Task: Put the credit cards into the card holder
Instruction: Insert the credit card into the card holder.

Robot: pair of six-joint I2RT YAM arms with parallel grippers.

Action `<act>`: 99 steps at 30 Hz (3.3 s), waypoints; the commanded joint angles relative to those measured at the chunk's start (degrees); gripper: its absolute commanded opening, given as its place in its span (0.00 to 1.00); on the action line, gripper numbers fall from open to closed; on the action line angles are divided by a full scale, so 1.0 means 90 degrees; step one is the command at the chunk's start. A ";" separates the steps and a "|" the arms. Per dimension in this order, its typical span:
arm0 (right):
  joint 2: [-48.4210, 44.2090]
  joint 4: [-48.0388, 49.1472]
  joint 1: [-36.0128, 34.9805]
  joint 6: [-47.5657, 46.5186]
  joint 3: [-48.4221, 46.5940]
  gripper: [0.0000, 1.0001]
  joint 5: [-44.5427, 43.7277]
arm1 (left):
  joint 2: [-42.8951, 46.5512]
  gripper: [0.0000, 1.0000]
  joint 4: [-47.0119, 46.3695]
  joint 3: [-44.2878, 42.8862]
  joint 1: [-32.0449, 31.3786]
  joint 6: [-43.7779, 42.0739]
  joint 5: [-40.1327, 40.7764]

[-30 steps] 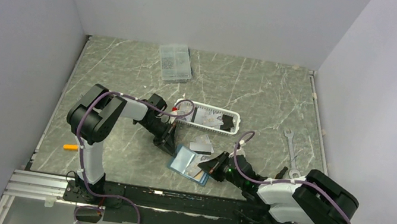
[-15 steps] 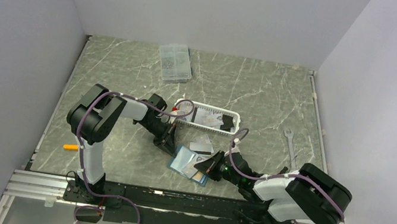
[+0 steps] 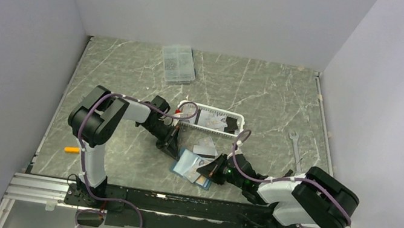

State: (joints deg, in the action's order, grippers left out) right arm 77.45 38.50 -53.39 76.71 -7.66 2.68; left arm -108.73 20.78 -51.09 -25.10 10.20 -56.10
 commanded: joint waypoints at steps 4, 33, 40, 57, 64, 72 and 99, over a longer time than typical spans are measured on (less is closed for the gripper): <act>0.0397 -0.0534 0.0205 -0.0379 -0.0201 0.00 0.0582 | 0.0185 0.00 -0.0014 0.0004 -0.0033 -0.0100 -0.0146; 0.0660 -0.2486 0.0407 -0.1581 -0.1329 0.20 0.0809 | 0.0314 0.00 0.0094 -0.0039 -0.0018 -0.0184 -0.0167; 0.0121 -0.3264 0.0248 -0.1253 -0.1184 0.47 0.0523 | 0.0342 0.00 0.0087 -0.0026 -0.0001 -0.0189 -0.0180; -0.0031 -0.5284 -0.0117 -0.1513 -0.2341 0.56 -0.0106 | 0.0389 0.00 0.0094 -0.0025 0.0007 -0.0223 -0.0222; 0.0673 -0.5477 -0.0469 -0.1704 -0.3169 0.57 -0.0286 | 0.0469 0.00 0.0076 -0.0014 0.0007 -0.0233 -0.0270; 0.1185 -0.5227 -0.0484 -0.1922 -0.3740 0.57 -0.0183 | 0.0495 0.00 0.0083 -0.0021 0.0011 -0.0227 -0.0309; -0.0198 -0.5979 -0.0606 -0.2701 -0.4215 0.74 -0.0906 | 0.1406 0.00 0.2056 -0.0501 0.0426 -0.1828 0.0501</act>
State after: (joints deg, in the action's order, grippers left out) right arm 86.54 -14.46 -59.68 50.78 -49.10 -0.32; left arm -99.55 33.50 -53.30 -22.00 -0.71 -55.18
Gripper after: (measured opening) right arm 0.720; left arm 0.021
